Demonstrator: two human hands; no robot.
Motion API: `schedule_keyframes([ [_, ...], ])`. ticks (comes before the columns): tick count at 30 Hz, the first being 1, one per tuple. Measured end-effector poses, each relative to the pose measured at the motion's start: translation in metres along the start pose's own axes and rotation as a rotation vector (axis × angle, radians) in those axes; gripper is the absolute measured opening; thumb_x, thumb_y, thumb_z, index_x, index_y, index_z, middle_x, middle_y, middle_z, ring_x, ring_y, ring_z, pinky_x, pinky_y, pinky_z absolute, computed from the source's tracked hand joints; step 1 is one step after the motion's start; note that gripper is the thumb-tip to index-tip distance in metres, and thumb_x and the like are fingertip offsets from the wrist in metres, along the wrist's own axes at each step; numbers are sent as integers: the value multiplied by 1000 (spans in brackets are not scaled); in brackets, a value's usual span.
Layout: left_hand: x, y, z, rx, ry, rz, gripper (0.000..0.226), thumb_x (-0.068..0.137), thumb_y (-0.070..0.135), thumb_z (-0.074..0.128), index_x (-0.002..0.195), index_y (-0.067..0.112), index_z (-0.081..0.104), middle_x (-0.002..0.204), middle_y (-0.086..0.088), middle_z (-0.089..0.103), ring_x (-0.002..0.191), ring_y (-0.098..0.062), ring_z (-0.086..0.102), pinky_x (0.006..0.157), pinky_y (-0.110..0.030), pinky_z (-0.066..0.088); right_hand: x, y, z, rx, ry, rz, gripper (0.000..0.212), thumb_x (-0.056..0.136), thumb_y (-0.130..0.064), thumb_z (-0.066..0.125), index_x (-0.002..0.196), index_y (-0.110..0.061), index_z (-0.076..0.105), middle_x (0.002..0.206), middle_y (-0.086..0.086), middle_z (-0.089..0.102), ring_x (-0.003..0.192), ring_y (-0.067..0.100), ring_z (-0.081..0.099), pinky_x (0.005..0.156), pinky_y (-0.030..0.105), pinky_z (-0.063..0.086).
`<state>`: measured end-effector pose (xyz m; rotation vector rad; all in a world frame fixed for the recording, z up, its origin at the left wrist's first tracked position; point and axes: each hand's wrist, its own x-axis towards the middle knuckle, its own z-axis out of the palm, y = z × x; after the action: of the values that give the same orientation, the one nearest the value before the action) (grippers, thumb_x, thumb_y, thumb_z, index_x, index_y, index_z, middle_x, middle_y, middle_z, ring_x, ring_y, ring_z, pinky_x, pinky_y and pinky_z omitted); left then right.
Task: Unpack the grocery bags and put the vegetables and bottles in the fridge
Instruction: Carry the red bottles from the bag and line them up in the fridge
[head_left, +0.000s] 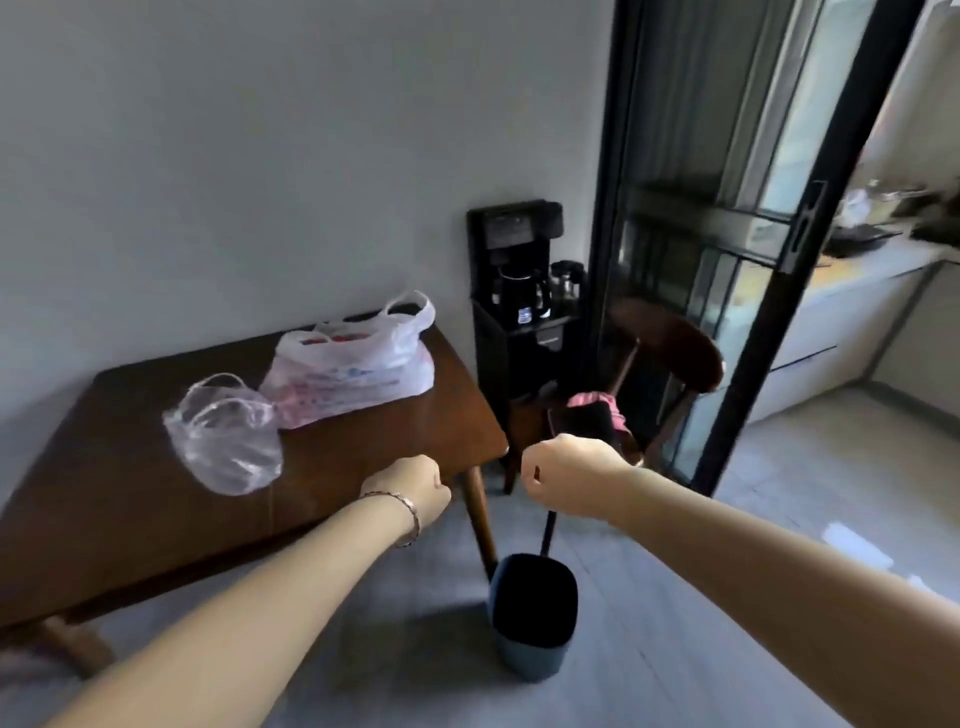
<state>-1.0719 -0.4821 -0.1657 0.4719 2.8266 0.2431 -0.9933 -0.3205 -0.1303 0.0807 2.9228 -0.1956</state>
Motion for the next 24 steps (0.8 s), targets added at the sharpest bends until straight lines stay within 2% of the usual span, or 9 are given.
schedule_keyframes([
  [6, 82, -96, -14, -68, 72, -193, 19, 87, 19, 43, 93, 24, 60, 108, -1, 64, 98, -24, 60, 81, -28, 46, 143, -48, 11, -75, -6, -207, 25, 93, -19, 40, 103, -14, 62, 103, 4, 64, 85, 24, 56, 71, 30, 44],
  [9, 135, -127, -28, -131, 126, -245, 13, 90, 21, 45, 91, 23, 58, 104, 0, 64, 92, -22, 61, 78, -29, 48, 216, -59, 11, -111, -2, -285, 26, 96, -23, 37, 104, -15, 60, 103, 3, 64, 92, 24, 60, 77, 31, 48],
  [11, 168, -144, -37, -158, 145, -261, 14, 92, 23, 46, 99, 22, 57, 103, -1, 65, 85, -20, 61, 71, -27, 47, 264, -64, 8, -103, -18, -310, 27, 97, -25, 37, 108, -16, 59, 103, 3, 64, 92, 23, 62, 80, 32, 52],
  [13, 196, -159, -46, -149, 146, -264, 24, 94, 27, 45, 116, 23, 52, 103, -1, 64, 76, -18, 58, 66, -26, 45, 307, -71, 4, -107, -47, -335, 27, 97, -26, 37, 110, -16, 59, 99, 2, 64, 85, 20, 60, 74, 29, 51],
  [15, 224, -177, -53, -167, 149, -272, 32, 95, 28, 43, 126, 24, 45, 98, -3, 65, 73, -19, 57, 68, -30, 48, 352, -80, -3, -119, -42, -358, 28, 97, -24, 37, 112, -15, 59, 99, 3, 64, 79, 18, 57, 64, 25, 47],
  [16, 237, -187, -55, -184, 155, -277, 33, 95, 27, 43, 127, 24, 44, 92, -3, 64, 74, -20, 59, 71, -32, 50, 372, -86, -7, -99, -20, -359, 28, 98, -22, 37, 115, -15, 58, 103, 3, 63, 82, 19, 58, 64, 24, 48],
  [18, 260, -204, -60, -239, 162, -287, 33, 95, 25, 42, 127, 23, 44, 81, 1, 61, 77, -19, 60, 75, -32, 51, 409, -97, -12, 14, 44, -353, 33, 97, -22, 42, 129, -18, 50, 123, 2, 56, 105, 21, 58, 84, 29, 51],
  [20, 283, -222, -61, -274, 161, -262, 32, 95, 22, 43, 126, 22, 46, 76, 7, 58, 77, -16, 58, 76, -30, 49, 445, -108, -14, 88, 127, -366, 47, 96, -24, 46, 141, -19, 36, 141, 0, 40, 127, 21, 42, 103, 32, 39],
  [24, 339, -256, -67, -327, 231, -158, 29, 94, 17, 44, 122, 20, 52, 103, 5, 61, 91, -13, 59, 81, -27, 52, 514, -122, -2, 36, 123, -301, 62, 96, -36, 45, 149, -16, 20, 152, 1, 23, 141, 22, 21, 115, 35, 20],
])
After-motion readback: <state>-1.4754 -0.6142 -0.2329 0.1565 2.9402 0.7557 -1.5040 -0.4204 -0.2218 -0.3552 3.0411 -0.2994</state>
